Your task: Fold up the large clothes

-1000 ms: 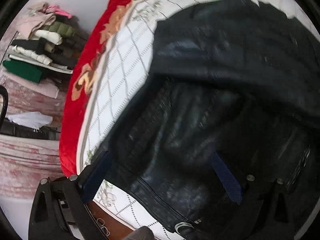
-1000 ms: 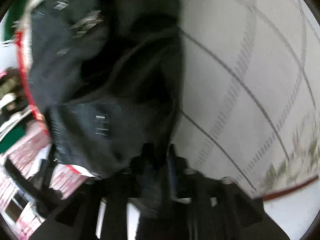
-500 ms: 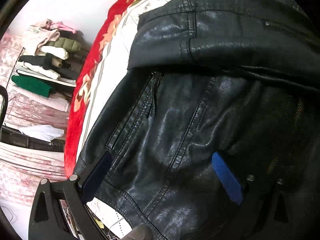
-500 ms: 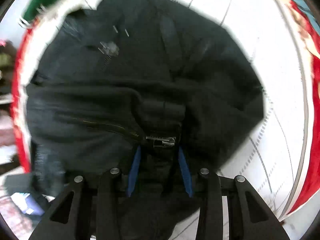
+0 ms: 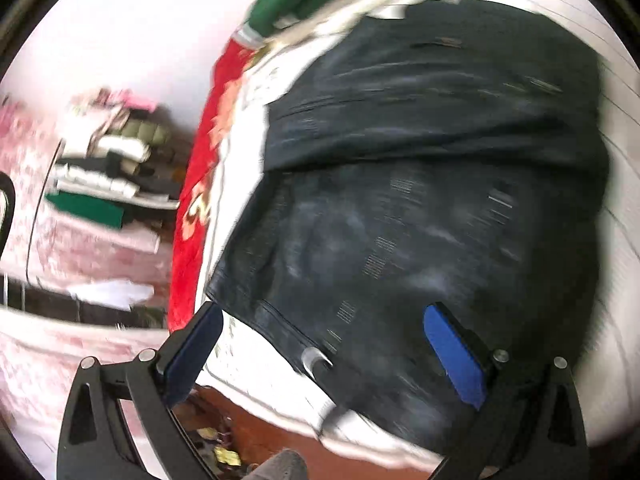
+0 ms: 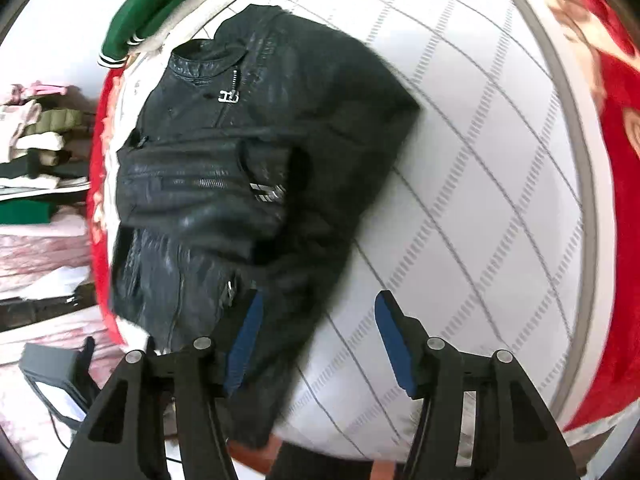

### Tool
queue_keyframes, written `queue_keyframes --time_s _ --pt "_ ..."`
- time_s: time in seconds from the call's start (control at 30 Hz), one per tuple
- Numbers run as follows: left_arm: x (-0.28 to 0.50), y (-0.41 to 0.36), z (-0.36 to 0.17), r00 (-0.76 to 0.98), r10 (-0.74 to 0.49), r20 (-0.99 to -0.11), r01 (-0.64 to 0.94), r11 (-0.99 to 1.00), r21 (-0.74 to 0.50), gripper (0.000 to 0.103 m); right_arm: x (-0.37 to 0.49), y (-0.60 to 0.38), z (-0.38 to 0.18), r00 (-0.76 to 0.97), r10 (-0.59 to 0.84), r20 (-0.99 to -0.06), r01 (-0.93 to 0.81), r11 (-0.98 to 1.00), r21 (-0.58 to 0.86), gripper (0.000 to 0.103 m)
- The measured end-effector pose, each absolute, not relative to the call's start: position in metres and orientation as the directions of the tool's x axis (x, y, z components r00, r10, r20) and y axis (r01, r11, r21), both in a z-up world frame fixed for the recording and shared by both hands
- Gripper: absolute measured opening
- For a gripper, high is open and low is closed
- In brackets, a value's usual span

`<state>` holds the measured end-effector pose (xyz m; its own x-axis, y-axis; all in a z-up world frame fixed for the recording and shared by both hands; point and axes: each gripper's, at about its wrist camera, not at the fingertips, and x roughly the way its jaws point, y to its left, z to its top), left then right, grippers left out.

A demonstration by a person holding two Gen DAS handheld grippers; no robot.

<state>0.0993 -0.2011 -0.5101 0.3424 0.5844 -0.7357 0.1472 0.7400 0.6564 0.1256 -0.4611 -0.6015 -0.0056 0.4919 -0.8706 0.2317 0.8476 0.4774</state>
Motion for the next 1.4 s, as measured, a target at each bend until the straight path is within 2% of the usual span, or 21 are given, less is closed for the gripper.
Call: queue_keyframes --time_s 0.07,0.2,0.37,0.47,0.63,0.7,0.77,0.9,1.0,1.13,1.23,1.4 --pt "0.078 -0.234 -0.519 0.351 0.592 -0.725 0.216 0.702 0.678 0.103 0.114 -0.470 -0.612 -0.035 0.498 -0.867 0.240 0.846 0.476 0.074" --pt "0.053 -0.275 -0.560 0.325 0.623 -0.712 0.339 0.626 0.702 0.103 0.115 -0.487 -0.634 -0.075 0.519 -0.851 0.276 0.831 0.483 0.074" --pt "0.062 -0.281 -0.603 0.270 0.673 -0.688 0.361 0.592 0.721 0.103 0.114 -0.511 -0.650 -0.078 0.521 -0.850 0.289 0.828 0.480 0.074" --pt "0.077 -0.273 -0.603 0.215 0.668 -0.712 0.333 0.635 0.697 0.103 0.118 -0.514 -0.667 -0.102 0.540 -0.835 0.309 0.815 0.490 0.074" --pt "0.054 -0.301 -0.583 0.312 0.571 -0.760 0.406 0.643 0.650 0.103 0.123 -0.513 -0.681 -0.107 0.580 -0.808 0.354 0.782 0.514 0.074" --pt "0.051 -0.303 -0.602 0.311 0.602 -0.735 0.440 0.594 0.673 0.103 0.126 -0.513 -0.682 -0.108 0.579 -0.808 0.354 0.782 0.513 0.074" --pt "0.061 -0.293 -0.613 0.254 0.599 -0.759 0.420 0.639 0.645 0.103 0.129 -0.512 -0.685 -0.113 0.576 -0.810 0.346 0.787 0.511 0.074" --pt "0.078 -0.281 -0.610 0.186 0.579 -0.794 0.379 0.703 0.602 0.103 0.136 -0.512 -0.690 -0.112 0.588 -0.801 0.357 0.776 0.520 0.074" --pt "0.083 -0.277 -0.605 0.203 0.594 -0.779 0.365 0.692 0.623 0.103 0.143 -0.512 -0.694 -0.095 0.600 -0.794 0.356 0.766 0.536 0.074" --pt "0.105 -0.259 -0.602 0.254 0.660 -0.707 0.312 0.635 0.706 0.103 0.158 -0.507 -0.702 -0.048 0.665 -0.746 0.365 0.706 0.606 0.074" --pt "0.124 -0.235 -0.600 0.242 0.656 -0.715 0.275 0.660 0.699 0.103 0.171 -0.500 -0.709 0.007 0.726 -0.688 0.370 0.637 0.676 0.074" --pt "0.130 -0.226 -0.595 0.283 0.637 -0.717 0.262 0.668 0.696 0.102 0.196 -0.475 -0.729 0.087 0.854 -0.513 0.393 0.444 0.805 0.074"
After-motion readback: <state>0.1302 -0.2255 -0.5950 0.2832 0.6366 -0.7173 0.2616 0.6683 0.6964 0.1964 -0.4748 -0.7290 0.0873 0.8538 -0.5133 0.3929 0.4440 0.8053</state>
